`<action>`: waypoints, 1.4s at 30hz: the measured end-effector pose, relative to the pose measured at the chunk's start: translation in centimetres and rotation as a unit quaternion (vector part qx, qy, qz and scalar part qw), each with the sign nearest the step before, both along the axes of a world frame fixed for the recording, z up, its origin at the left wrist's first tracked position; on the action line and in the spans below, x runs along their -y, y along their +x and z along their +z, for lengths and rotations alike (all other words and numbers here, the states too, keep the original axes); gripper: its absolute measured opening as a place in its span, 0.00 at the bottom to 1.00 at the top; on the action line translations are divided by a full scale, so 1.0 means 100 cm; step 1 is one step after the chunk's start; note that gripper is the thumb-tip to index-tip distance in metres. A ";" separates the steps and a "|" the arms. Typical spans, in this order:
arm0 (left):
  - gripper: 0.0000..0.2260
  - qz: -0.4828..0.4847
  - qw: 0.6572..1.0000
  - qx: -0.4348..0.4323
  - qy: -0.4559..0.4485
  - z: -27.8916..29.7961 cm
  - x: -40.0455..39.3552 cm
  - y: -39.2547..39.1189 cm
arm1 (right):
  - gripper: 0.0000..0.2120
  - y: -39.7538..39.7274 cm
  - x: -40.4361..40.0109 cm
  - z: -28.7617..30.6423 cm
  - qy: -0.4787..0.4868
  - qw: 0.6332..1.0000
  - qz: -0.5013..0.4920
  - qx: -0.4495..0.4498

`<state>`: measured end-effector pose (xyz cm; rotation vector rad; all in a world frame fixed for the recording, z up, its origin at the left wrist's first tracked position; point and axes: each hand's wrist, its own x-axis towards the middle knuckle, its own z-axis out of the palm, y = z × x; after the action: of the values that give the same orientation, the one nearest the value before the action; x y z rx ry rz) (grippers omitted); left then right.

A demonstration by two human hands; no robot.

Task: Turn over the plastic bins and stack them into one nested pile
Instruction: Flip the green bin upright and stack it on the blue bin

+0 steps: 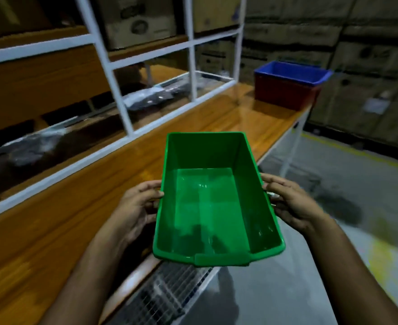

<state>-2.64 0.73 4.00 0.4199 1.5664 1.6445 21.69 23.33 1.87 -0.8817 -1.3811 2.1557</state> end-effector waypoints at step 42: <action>0.21 -0.036 0.988 0.015 0.147 0.119 -0.806 -0.002 | 0.17 -0.007 -0.790 0.151 0.017 0.994 -0.053 -0.093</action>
<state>-2.88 81.37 15.91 0.5944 1.2741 1.8228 21.03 102.30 16.96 -0.7042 -1.2471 2.0707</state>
